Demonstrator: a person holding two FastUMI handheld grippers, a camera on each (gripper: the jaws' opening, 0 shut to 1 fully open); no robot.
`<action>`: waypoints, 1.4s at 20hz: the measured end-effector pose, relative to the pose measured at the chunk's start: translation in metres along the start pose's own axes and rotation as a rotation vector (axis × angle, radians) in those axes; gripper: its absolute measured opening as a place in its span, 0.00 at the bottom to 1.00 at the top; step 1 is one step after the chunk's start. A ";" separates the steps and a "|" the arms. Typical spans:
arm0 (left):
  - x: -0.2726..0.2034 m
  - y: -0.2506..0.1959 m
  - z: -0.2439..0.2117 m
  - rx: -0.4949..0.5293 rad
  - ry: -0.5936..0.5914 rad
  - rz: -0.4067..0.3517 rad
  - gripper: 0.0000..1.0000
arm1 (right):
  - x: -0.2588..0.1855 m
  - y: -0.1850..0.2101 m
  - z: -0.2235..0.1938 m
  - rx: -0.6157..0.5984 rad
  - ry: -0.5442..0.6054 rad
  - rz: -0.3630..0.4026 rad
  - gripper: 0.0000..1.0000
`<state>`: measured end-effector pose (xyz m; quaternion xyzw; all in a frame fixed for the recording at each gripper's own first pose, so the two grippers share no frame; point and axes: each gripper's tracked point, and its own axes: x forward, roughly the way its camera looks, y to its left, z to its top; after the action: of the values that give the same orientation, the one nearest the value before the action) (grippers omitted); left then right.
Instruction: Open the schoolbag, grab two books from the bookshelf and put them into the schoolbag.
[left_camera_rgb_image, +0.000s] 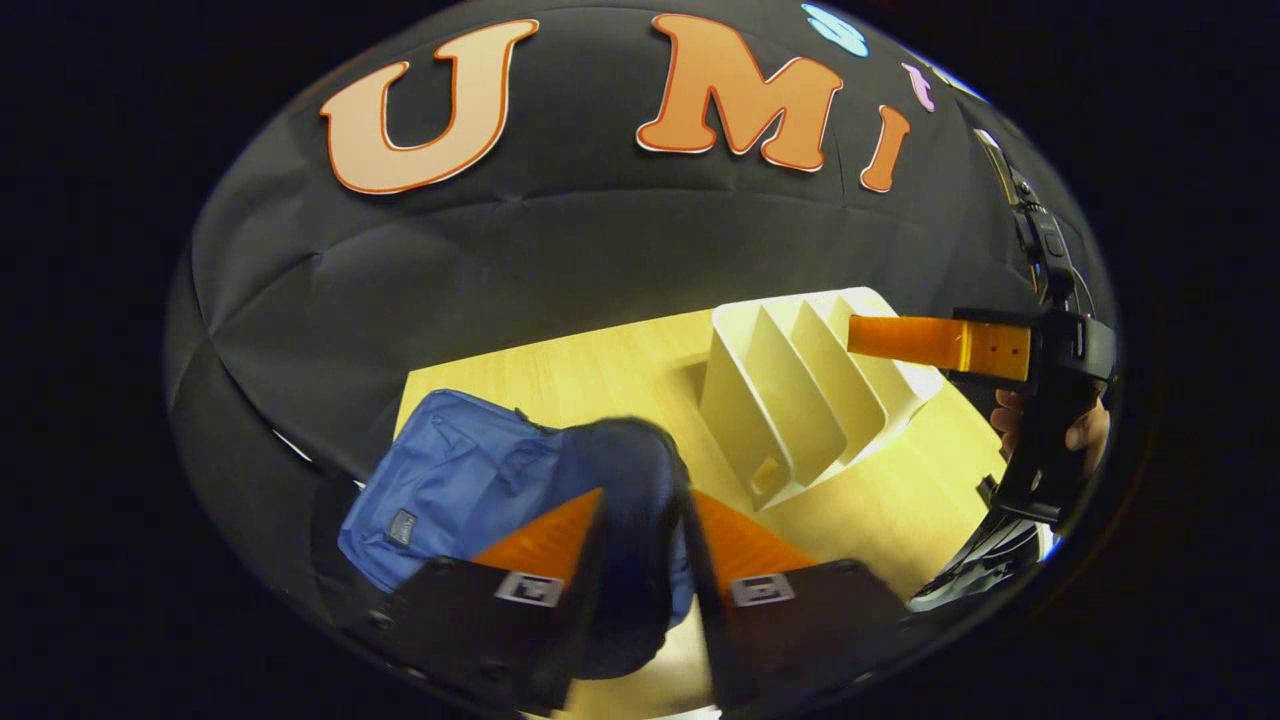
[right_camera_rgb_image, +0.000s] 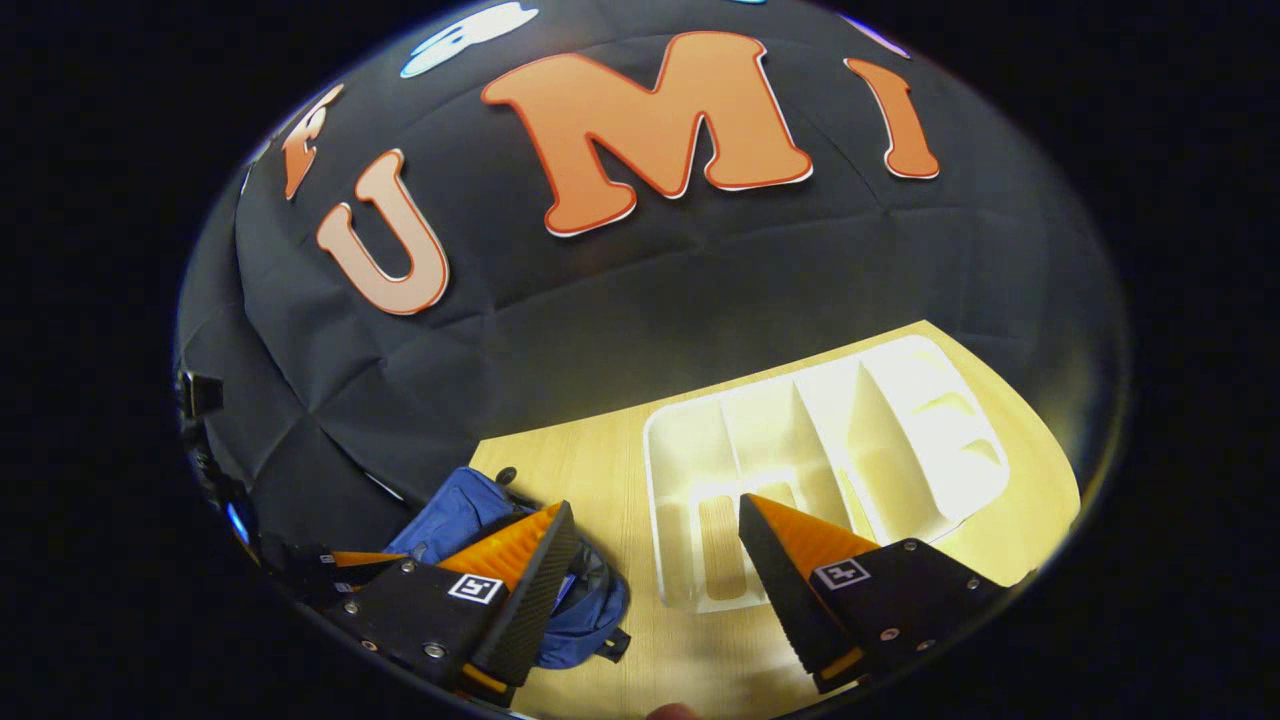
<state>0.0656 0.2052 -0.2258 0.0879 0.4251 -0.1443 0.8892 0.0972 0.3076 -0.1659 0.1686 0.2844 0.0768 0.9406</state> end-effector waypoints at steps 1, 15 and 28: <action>-0.002 -0.008 0.003 -0.001 -0.016 0.013 0.65 | -0.007 -0.014 0.009 -0.015 -0.029 -0.007 0.97; -0.038 -0.144 0.109 -0.017 -0.435 0.210 0.99 | -0.083 -0.115 0.069 -0.168 -0.184 0.007 0.97; -0.099 -0.202 0.164 -0.071 -0.798 0.305 0.94 | -0.128 -0.164 0.107 -0.244 -0.373 -0.023 0.96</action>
<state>0.0591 -0.0134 -0.0529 0.0563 0.0347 -0.0192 0.9976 0.0589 0.0953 -0.0764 0.0615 0.0961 0.0675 0.9912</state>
